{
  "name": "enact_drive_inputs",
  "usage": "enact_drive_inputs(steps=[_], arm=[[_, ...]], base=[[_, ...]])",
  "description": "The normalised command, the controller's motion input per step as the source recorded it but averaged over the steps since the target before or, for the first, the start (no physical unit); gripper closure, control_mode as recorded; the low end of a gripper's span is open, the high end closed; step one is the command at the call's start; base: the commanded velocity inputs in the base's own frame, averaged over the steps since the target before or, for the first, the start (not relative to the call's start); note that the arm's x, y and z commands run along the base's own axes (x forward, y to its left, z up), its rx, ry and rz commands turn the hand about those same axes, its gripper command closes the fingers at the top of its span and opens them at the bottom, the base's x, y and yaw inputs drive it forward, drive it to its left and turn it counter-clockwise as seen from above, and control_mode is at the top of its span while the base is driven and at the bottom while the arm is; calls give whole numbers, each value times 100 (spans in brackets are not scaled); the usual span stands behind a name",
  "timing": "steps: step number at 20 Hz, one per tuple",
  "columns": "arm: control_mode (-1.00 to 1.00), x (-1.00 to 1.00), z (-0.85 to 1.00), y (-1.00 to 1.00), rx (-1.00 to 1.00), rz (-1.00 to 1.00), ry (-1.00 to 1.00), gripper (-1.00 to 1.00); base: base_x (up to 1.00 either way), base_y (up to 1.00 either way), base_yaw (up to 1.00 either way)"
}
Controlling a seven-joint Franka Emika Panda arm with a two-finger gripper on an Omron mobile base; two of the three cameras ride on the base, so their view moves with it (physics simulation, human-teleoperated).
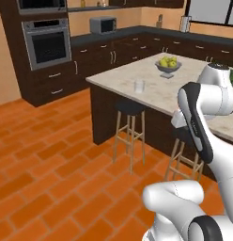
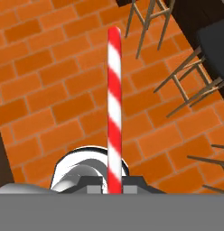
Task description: Take a straw from the drawer in front and place it inside the glass cup on the dining counter.
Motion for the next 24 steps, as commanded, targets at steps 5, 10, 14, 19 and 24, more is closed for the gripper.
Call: enact_drive_inputs(steps=[5, 10, 14, 19, 24], arm=[[100, 0, 0, 0, 0, 0, 0, 100], [100, 0, 0, 0, 0, 0, 0, 100], [100, 0, 0, 0, 0, 0, 0, 100], [100, 0, 0, 0, 0, 0, 0, 100], [100, 0, 0, 0, 0, 0, 0, 100]], base=[[62, 71, -53], [66, 62, -53], [47, 76, -53], [48, 71, -54], [68, 50, -51]])
